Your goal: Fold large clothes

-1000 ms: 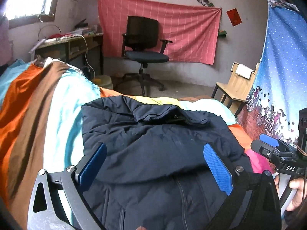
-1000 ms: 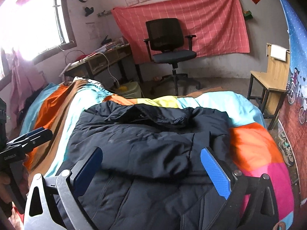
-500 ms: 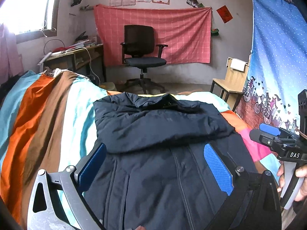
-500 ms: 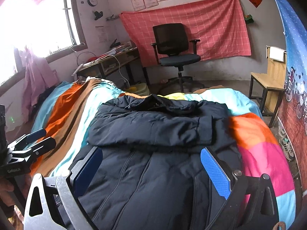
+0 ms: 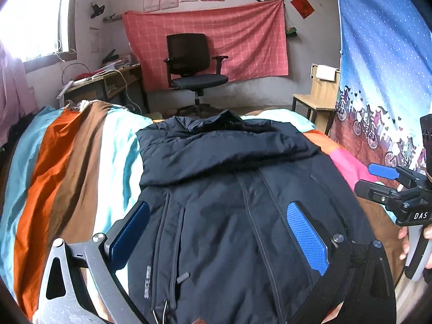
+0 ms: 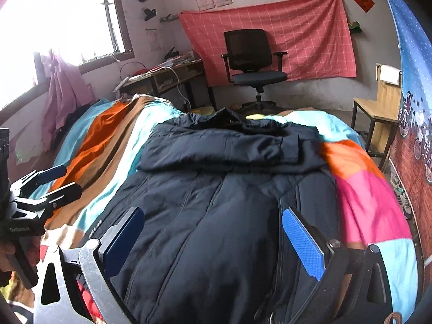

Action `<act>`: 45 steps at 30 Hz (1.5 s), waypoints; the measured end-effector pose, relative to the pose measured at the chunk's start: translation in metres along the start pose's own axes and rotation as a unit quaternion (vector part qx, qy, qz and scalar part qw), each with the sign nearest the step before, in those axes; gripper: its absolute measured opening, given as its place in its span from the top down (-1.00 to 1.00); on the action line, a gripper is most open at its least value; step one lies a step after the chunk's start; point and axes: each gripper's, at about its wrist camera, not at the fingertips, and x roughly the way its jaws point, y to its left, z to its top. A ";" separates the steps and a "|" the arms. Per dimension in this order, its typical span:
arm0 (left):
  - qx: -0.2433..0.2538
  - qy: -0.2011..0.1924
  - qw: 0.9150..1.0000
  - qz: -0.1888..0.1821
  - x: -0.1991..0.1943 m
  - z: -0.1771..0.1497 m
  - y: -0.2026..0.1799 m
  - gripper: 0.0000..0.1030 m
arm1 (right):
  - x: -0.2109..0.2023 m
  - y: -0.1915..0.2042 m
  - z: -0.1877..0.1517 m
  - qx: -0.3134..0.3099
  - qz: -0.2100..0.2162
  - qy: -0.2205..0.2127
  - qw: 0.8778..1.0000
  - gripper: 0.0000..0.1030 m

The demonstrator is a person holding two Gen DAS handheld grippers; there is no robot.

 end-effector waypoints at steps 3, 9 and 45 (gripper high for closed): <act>-0.006 0.008 1.000 0.002 -0.004 -0.013 -0.001 -0.94 | -0.007 0.002 -0.013 -0.001 -0.004 0.004 1.000 -1.00; -0.010 0.026 1.000 0.002 -0.010 -0.038 -0.010 -0.94 | -0.014 0.005 -0.037 -0.005 -0.002 0.022 1.000 -1.00; 0.107 0.175 0.979 0.009 0.000 -0.158 -0.008 -0.93 | -0.005 0.004 -0.137 -0.066 0.004 0.190 0.980 -1.00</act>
